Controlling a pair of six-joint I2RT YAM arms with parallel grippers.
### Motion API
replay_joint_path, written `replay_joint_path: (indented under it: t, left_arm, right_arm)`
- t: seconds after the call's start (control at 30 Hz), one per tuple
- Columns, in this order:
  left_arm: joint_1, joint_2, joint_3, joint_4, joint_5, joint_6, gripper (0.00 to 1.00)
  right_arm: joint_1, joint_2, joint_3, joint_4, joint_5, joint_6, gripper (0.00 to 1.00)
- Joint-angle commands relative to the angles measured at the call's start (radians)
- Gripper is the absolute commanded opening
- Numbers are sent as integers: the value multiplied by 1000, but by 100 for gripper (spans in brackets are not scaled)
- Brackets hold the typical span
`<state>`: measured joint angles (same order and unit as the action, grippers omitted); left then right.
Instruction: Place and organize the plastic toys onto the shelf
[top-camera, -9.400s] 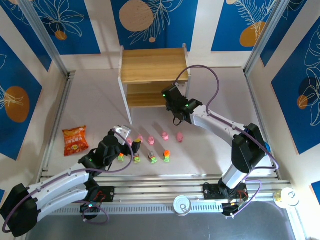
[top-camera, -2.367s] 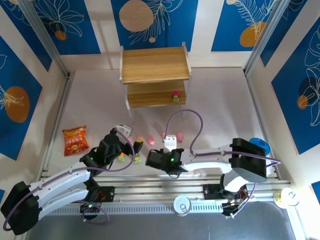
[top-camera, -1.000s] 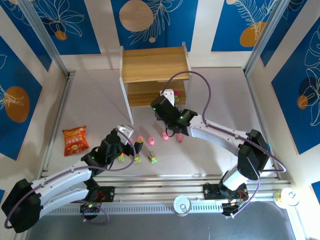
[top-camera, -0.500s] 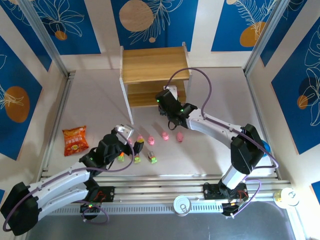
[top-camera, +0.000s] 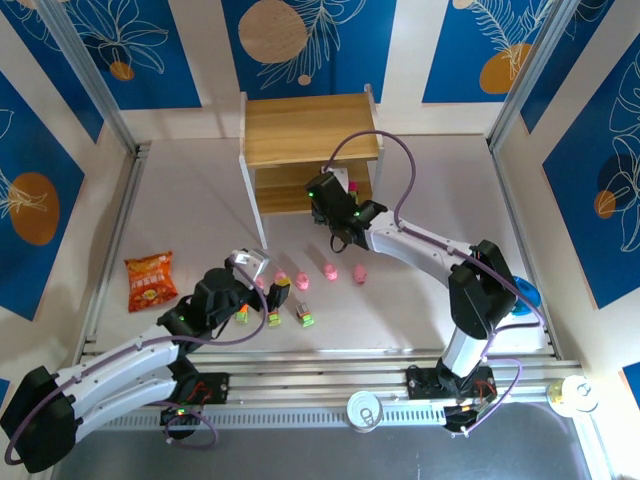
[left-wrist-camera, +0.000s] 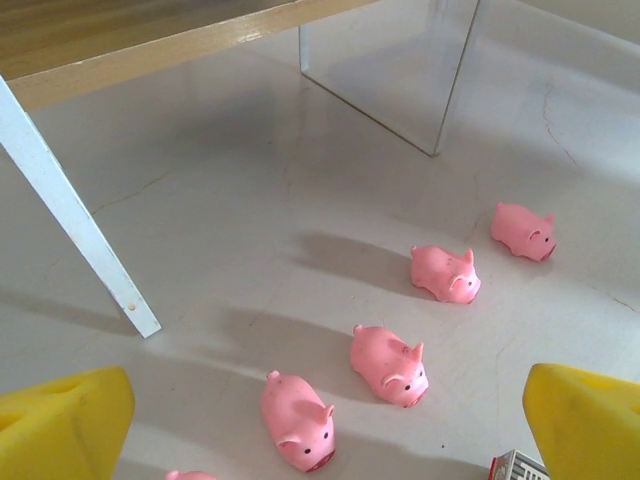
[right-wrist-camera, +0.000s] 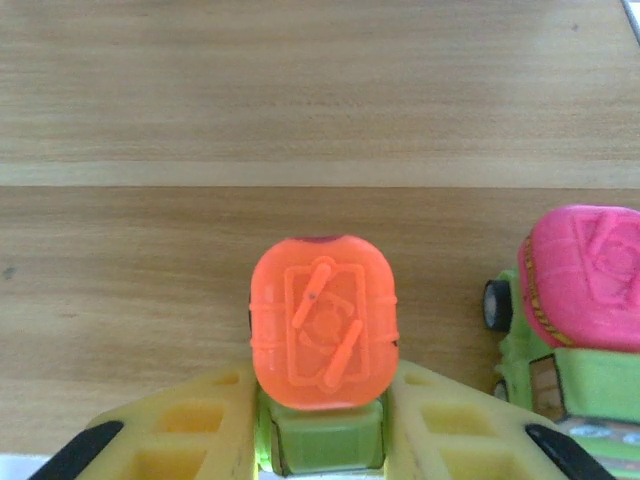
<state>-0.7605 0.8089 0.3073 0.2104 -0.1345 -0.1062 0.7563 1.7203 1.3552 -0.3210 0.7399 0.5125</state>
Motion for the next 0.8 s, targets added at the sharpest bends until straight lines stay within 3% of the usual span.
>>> replay_joint_path:
  t: [0.0, 0.3, 0.77]
  left_arm:
    - [1, -1, 0, 20, 0, -2, 99]
    - [1, 4, 3, 17, -7, -1, 100]
    - [1, 16, 8, 11, -14, 0, 100]
  right_arm:
    - [-15, 18, 30, 22, 5, -26, 30]
    - [-30, 20, 19, 34, 35, -52, 31]
    - [-23, 8, 9, 34, 49, -65, 43]
